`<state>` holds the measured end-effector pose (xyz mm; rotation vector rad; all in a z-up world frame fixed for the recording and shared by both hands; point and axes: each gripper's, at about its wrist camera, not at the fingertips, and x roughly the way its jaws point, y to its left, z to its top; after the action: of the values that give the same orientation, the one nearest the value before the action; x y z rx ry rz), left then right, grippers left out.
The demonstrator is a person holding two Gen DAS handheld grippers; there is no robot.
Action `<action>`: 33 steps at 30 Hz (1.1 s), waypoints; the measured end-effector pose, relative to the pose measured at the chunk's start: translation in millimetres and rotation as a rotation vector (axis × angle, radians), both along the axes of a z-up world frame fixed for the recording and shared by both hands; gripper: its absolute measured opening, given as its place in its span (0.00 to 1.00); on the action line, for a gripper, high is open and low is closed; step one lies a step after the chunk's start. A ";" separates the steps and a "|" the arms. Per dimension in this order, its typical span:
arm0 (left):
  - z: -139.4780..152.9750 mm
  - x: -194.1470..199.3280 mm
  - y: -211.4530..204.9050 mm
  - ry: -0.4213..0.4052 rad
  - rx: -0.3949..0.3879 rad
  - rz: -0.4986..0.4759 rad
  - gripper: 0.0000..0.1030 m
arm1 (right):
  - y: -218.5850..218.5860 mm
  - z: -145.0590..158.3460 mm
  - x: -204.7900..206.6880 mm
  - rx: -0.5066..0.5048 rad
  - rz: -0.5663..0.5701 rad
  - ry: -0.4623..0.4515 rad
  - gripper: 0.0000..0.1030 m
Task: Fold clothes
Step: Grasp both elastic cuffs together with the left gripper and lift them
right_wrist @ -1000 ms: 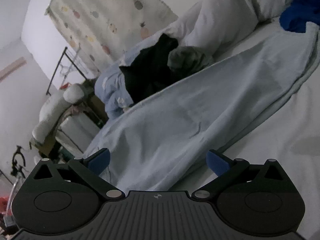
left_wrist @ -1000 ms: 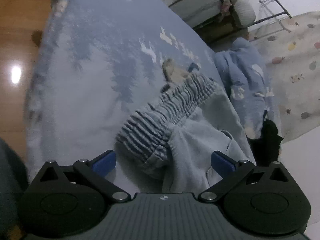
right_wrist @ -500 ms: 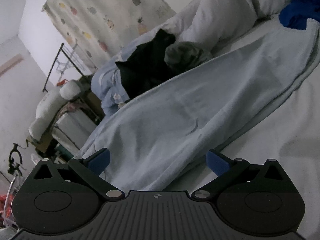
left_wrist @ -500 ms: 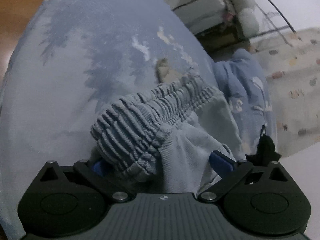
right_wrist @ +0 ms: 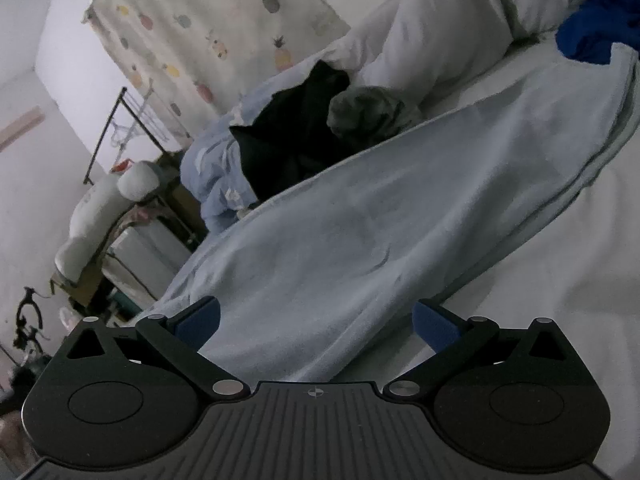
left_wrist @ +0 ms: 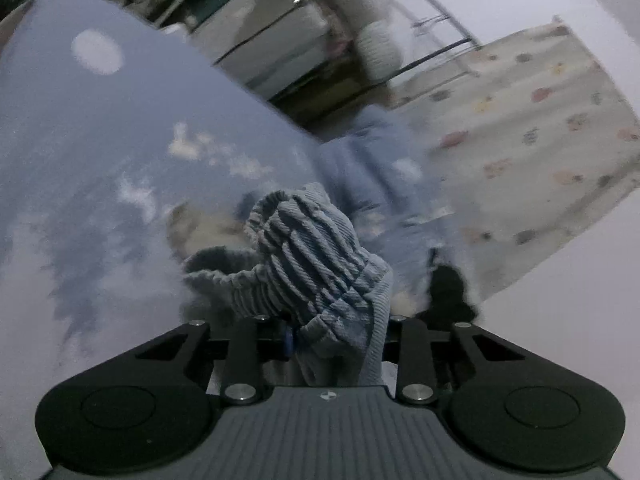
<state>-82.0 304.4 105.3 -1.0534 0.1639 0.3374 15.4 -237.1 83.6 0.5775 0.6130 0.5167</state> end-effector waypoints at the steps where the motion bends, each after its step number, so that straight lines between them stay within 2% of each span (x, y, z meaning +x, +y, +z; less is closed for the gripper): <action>1: 8.7 -1.0 0.3 -0.019 0.011 -0.002 0.29 | 0.1 0.9 -0.1 0.000 0.001 -0.001 1.00; 5: 46.4 -11.5 1.4 -0.117 0.057 0.031 0.27 | -0.4 2.3 -0.7 -0.002 0.003 0.000 1.00; 11: 98.1 -40.3 22.1 -0.202 0.106 0.095 0.26 | -6.7 2.0 -1.1 -0.001 -0.007 0.007 1.00; 15: 129.8 -70.8 48.5 -0.213 0.184 0.176 0.26 | -12.3 2.9 -1.8 0.004 -0.015 0.007 1.00; 17: 139.2 -80.9 58.5 -0.181 0.232 0.201 0.26 | -15.0 1.8 -0.5 0.007 -0.024 0.014 1.00; 22: 136.9 -59.0 48.5 0.010 0.378 0.081 0.26 | -15.8 -2.4 2.1 0.015 -0.031 0.027 1.00; 29: 138.7 23.1 -38.0 0.112 0.466 -0.134 0.26 | -16.8 -2.9 4.8 0.012 -0.048 0.031 1.00; 33: 157.9 68.1 -101.3 0.094 0.502 -0.257 0.26 | -25.3 -4.1 6.8 0.020 -0.076 0.040 1.00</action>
<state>-14.0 203.1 263.3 -0.5125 0.2795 0.1795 22.2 -262.4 79.5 0.6291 0.6220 0.4411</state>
